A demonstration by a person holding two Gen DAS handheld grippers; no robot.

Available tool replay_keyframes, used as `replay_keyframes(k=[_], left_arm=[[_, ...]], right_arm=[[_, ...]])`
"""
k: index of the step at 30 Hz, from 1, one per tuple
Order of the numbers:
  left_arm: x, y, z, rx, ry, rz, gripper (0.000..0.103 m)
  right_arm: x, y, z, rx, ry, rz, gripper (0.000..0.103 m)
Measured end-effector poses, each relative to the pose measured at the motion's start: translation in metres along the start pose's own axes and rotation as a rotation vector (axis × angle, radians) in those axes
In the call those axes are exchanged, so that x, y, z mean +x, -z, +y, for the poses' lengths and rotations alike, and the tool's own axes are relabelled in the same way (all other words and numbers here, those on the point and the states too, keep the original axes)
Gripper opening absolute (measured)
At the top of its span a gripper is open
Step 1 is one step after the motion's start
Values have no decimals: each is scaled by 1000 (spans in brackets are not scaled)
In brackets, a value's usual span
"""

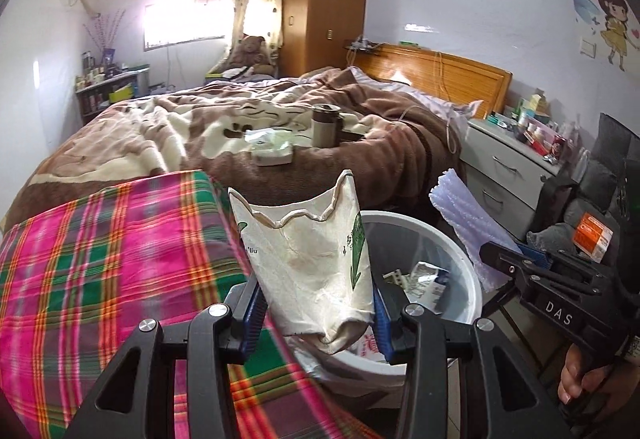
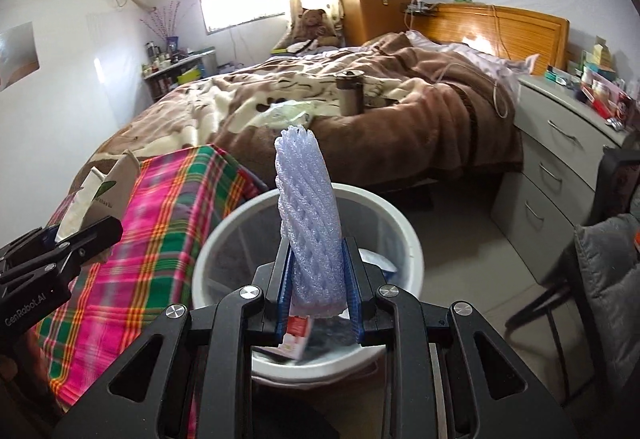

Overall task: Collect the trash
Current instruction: 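Lift the paper bag and foam net and carry both over the wastebasket, then open the left tool to drop the paper bag while the right tool drops the foam net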

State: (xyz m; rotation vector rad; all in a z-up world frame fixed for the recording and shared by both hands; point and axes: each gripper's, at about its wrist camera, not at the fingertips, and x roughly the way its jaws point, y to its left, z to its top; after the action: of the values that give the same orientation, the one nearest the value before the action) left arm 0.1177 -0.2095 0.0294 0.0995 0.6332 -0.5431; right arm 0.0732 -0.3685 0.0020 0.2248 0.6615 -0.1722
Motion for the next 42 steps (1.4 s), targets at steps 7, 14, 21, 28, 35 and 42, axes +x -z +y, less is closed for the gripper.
replay_keyframes(k=[7, 14, 21, 28, 35, 42], left_arm=[[19, -3, -22, 38, 13, 24, 45], [38, -5, -27, 39, 12, 55, 51], [38, -1, -22, 25, 20, 56, 63], [16, 3, -11, 1, 3, 29, 66], [-20, 17, -3, 0, -62, -21, 66], [-62, 38, 6, -30, -121, -83, 66]], right_arm=[[2, 3, -21, 32, 36, 18, 24], [15, 9, -25, 29, 34, 65, 25], [29, 11, -24, 18, 37, 115, 36], [13, 12, -17, 28, 24, 79, 59], [-14, 17, 2, 13, 0, 3, 59], [-46, 31, 22, -1, -3, -80, 59]])
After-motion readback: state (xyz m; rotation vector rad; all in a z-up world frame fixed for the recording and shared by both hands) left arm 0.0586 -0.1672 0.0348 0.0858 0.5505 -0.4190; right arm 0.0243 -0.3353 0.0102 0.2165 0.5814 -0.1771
